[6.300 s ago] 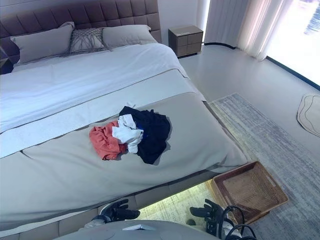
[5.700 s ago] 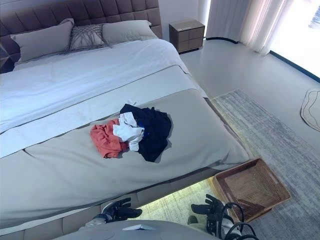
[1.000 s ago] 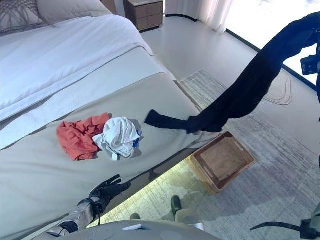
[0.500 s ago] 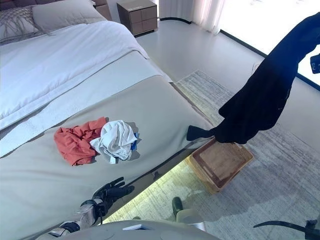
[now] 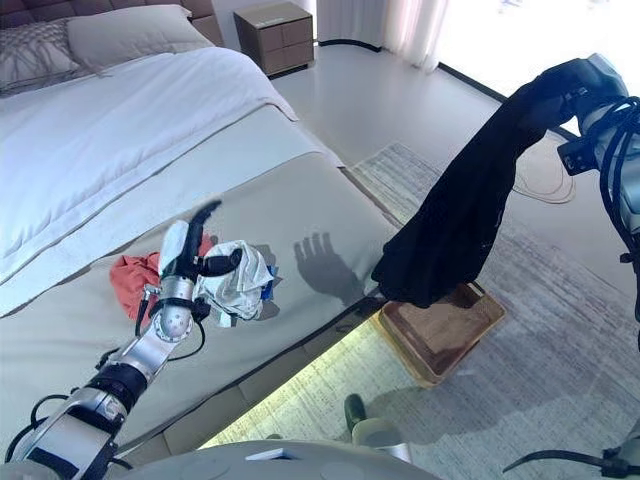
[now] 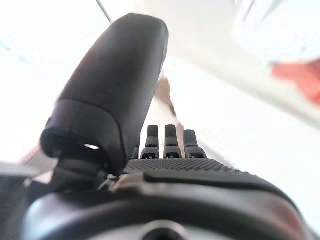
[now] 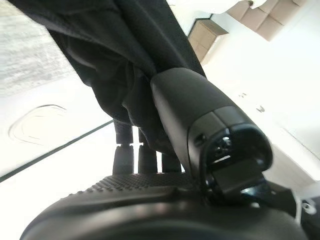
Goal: Pick up the clothes from the bed and place them into the basket
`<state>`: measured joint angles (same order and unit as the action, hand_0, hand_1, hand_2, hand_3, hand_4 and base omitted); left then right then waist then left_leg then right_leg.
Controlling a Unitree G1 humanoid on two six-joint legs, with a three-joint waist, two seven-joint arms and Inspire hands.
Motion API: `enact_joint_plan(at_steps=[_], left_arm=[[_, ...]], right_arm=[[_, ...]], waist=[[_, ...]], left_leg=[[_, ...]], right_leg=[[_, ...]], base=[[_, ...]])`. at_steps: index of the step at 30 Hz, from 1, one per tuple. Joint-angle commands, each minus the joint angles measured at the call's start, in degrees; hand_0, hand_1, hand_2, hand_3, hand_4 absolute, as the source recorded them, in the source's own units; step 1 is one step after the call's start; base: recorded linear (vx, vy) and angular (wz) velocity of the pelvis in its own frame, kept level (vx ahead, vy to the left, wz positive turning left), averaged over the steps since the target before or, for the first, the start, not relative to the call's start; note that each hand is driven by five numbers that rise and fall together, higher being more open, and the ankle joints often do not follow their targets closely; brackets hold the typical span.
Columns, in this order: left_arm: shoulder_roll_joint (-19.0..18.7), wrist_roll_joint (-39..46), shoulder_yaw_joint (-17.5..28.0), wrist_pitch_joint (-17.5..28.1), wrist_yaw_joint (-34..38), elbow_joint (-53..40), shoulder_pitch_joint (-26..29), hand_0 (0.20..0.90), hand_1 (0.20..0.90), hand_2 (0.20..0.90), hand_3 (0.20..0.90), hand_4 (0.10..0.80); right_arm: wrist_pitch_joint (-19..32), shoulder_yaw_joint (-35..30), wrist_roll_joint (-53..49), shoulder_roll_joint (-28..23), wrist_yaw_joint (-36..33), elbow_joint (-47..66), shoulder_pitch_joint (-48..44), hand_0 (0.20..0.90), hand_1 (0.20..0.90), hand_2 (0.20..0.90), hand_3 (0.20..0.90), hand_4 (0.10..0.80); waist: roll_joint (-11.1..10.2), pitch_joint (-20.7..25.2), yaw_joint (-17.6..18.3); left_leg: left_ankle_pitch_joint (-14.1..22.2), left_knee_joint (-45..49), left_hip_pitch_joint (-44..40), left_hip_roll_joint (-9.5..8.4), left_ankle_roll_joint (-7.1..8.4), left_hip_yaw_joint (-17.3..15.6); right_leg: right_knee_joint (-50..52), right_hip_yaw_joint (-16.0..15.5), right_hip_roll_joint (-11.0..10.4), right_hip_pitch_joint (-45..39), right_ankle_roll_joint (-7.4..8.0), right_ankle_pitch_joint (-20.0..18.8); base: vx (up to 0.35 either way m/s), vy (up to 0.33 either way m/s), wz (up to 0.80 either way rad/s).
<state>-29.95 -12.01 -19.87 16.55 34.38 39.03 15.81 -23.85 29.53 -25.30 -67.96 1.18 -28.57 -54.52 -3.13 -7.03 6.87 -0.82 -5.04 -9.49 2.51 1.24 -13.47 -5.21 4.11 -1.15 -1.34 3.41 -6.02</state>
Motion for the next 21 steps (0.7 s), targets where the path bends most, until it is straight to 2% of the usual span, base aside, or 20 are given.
enact_joint_plan(at_steps=[1,3,5,6,11,18,21], left_arm=[[-4.29,-5.19,-0.19,4.59,7.84,-3.31,0.87,0.900,0.900,0.900,0.900,0.800],[-4.83,-5.56,0.24,4.88,8.79,-4.05,0.60,0.900,0.900,0.900,0.900,0.800],[-5.83,-4.96,1.36,5.21,8.92,-5.19,0.27,0.900,0.900,0.900,0.900,0.800],[-5.90,-4.76,1.42,5.09,8.83,-5.33,0.24,0.900,0.900,0.900,0.900,0.800],[-5.97,-1.89,3.13,4.12,7.81,-3.67,-0.41,0.900,0.900,0.900,0.900,0.800],[-4.42,0.80,4.00,4.49,6.74,-1.19,-1.37,0.900,0.900,0.900,0.900,0.800],[-3.89,0.66,3.91,4.63,7.04,-0.82,-1.53,0.900,0.900,0.900,0.900,0.800]], right_arm=[[-1.00,-6.11,4.70,-2.97,-1.50,-4.41,-3.69,0.300,0.300,0.300,0.200,0.100],[-1.59,-8.51,4.16,-3.14,-1.20,-4.54,-0.74,0.300,0.300,0.300,0.200,0.100],[-0.22,-15.98,3.86,-3.15,-1.75,-3.45,8.90,0.300,0.300,0.300,0.200,0.100],[0.13,-17.01,4.05,-3.11,-1.94,-3.14,10.25,0.300,0.300,0.300,0.200,0.100],[4.59,-31.88,1.96,-3.07,-6.43,2.51,27.44,0.300,0.300,0.300,0.200,0.100],[9.09,-41.04,-1.53,-6.15,-10.40,5.26,32.36,0.300,0.300,0.300,0.200,0.100],[10.30,-42.47,-2.12,-6.70,-11.60,5.48,33.34,0.300,0.300,0.300,0.200,0.100]], waist=[[-2.18,4.34,-1.42],[-2.24,4.23,-1.28],[-2.22,3.61,-0.66],[-2.24,3.53,-0.62],[-1.88,2.61,1.82],[-1.58,2.44,3.64],[-1.46,2.38,3.95]], left_leg=[[0.37,0.05,1.74,1.43,2.30,5.74],[0.27,0.04,1.84,1.50,2.33,5.69],[0.20,0.04,2.09,1.66,2.25,5.56],[0.20,0.04,2.12,1.69,2.23,5.54],[0.75,0.04,1.93,2.10,2.16,5.03],[0.66,0.04,2.01,2.32,2.45,4.04],[0.61,0.04,2.12,2.35,2.51,3.83]], right_leg=[[3.54,-3.12,-1.29,-0.15,0.47,1.81],[3.72,-3.14,-1.24,-0.01,0.43,1.79],[4.08,-3.01,-1.16,0.35,0.48,1.75],[4.11,-2.97,-1.15,0.39,0.48,1.75],[4.18,-1.87,-0.69,0.34,0.71,1.95],[4.34,-0.43,-0.17,0.82,0.76,1.93],[4.51,-0.20,-0.10,1.02,0.78,2.03]], base=[[-0.041,-0.013,0.05],[-0.045,-0.012,0.08],[-0.082,-0.021,0.09],[-0.086,-0.018,0.08],[-0.056,-0.019,-0.01],[-0.026,-0.003,-0.10],[-0.018,0.011,-0.13]])
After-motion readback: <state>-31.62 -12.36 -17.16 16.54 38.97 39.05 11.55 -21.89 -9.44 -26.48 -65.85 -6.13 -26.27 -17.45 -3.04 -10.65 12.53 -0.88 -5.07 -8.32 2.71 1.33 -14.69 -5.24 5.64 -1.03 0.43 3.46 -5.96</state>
